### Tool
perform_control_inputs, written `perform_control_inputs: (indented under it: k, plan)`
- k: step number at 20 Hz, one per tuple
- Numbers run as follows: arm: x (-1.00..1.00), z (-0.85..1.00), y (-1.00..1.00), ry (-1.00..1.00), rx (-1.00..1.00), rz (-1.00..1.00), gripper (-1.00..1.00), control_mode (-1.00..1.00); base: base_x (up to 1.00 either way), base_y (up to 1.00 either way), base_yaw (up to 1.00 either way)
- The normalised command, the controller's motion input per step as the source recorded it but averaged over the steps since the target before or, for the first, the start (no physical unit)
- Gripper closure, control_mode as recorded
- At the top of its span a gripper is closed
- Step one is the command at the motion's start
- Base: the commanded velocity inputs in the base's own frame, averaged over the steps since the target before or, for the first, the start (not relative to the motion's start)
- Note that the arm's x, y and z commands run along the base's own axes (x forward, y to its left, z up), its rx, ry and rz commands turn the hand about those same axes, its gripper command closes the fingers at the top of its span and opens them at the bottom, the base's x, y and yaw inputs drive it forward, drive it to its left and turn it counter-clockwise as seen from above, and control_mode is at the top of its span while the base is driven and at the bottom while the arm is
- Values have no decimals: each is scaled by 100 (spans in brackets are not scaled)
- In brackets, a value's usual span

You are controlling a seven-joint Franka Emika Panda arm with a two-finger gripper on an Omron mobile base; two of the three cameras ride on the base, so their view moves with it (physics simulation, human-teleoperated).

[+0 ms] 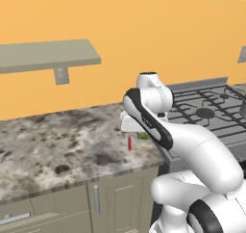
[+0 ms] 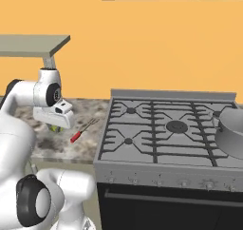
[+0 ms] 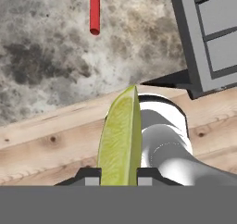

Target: Put the tomato and lemon wedge in the pot. Retrieve the spatula and lightly stir the vegetables in the pot.

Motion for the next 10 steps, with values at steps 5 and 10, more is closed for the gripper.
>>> perform_control_inputs:
  k: [5,10]
  plan:
    - [0,0,0,0,0,0,100,100,0,-2,0]
    - [0,0,0,0,0,0,100,100,-39,-63,-1]
